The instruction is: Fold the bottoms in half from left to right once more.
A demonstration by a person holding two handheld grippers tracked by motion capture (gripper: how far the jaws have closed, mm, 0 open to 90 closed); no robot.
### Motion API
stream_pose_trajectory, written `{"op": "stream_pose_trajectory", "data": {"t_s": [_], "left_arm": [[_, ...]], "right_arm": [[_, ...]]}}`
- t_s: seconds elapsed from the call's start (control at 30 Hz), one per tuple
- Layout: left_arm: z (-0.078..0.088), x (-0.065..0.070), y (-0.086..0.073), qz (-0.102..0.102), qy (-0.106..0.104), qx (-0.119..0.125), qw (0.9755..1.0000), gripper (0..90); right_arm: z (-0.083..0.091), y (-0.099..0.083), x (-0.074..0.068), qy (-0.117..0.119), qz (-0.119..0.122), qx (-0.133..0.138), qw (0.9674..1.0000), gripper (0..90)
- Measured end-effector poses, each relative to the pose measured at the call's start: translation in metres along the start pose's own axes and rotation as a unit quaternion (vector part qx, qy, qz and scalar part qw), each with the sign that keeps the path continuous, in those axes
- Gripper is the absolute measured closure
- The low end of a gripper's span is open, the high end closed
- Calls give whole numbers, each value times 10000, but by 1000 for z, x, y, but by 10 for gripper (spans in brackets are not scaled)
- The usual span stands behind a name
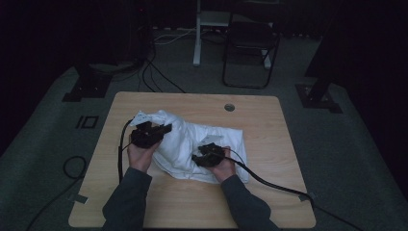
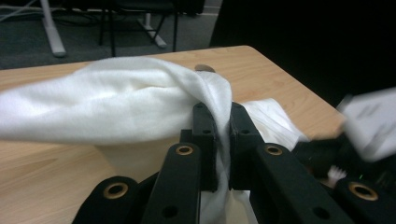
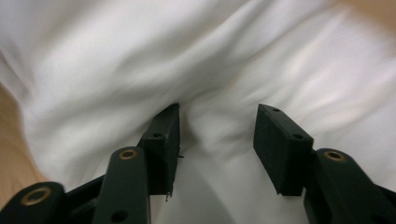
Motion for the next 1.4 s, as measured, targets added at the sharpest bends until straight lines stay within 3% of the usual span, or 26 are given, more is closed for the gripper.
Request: {"op": "stream_pose_trajectory", "data": {"t_s": [0.1, 0.17, 0.23, 0.3, 0.37, 0.4, 0.43, 0.47, 0.53, 0.6, 0.63, 0.7, 0.77, 0.87, 0.93, 1.03, 1.2, 1.27, 1.3, 1.33, 1.4], "left_arm": [[-2, 3, 0, -13, -10, -2, 10000, 847], [-1, 6, 3, -27, -34, 39, 10000, 847], [-1, 10, 6, -63, -91, 101, 9999, 848], [-1, 16, 11, -95, -180, 162, 9997, 848], [-1, 18, 13, -106, -232, 190, 9995, 849], [-4, 26, 19, -233, -295, 222, 9990, 849], [-5, 30, 21, -317, -312, 214, 9988, 849], [-7, 33, 22, -358, -340, 206, 9986, 849], [-9, 37, 22, -406, -392, 188, 9982, 849], [-10, 40, 21, -483, -383, 154, 9980, 849], [-10, 40, 21, -509, -382, 141, 9979, 849], [-10, 42, 21, -519, -418, 135, 9977, 849], [-12, 45, 22, -525, -449, 125, 9975, 849], [-17, 53, 25, -627, -523, 91, 9966, 850], [-20, 62, 28, -722, -588, 75, 9956, 850], [-26, 74, 33, -878, -678, 43, 9938, 850], [-43, 93, 31, -1043, -832, -91, 9910, 850], [-55, 103, 20, -1092, -978, -237, 9889, 850], [-61, 108, 12, -1137, -1054, -335, 9873, 850], [-68, 114, 4, -1163, -1133, -425, 9858, 850], [-80, 124, -12, -1167, -1287, -597, 9830, 849]], "right_arm": [[24, 20, 22, -361, -266, 544, 9975, 535], [22, 20, 35, -541, -378, 316, 9973, 531], [8, 10, 41, -685, -313, -26, 9972, 532], [-9, -3, 38, -617, -288, -327, 9971, 542], [-17, -8, 36, -624, -305, -241, 9973, 555], [-19, -8, 34, -596, -401, -144, 9973, 557], [-23, -6, 27, -341, -530, -55, 9980, 554], [-23, -6, 24, -245, -461, -82, 9986, 547], [-14, -3, 22, -146, -331, -67, 9993, 500], [7, 1, 25, 0, -397, 182, 9990, 480], [20, 1, 31, -50, -442, 303, 9986, 470], [42, -6, 51, -389, -491, 345, 9974, 444], [51, -21, 71, -690, -611, 157, 9956, 414], [43, -45, 83, -774, -720, -230, 9941, 409], [30, -52, 80, -732, -732, -314, 9941, 430], [22, -47, 72, -764, -701, -245, 9943, 463], [6, -39, 48, -393, -545, -202, 9975, 465], [11, -38, 46, -268, -472, -187, 9983, 436], [18, -37, 49, -196, -528, -49, 9984, 431], [27, -35, 54, -143, -638, 124, 9978, 432], [48, -33, 73, -308, -872, 397, 9949, 432]]}}
Point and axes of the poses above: each handheld gripper's, and its own axes: z roughly backward along the jaws, y roughly out of its top, x roughly to its right, the point moved 8 cm from there along -z, roughly forward along the jaws, and after that the axes turned 11 degrees about -z, right-handed, at the moved point
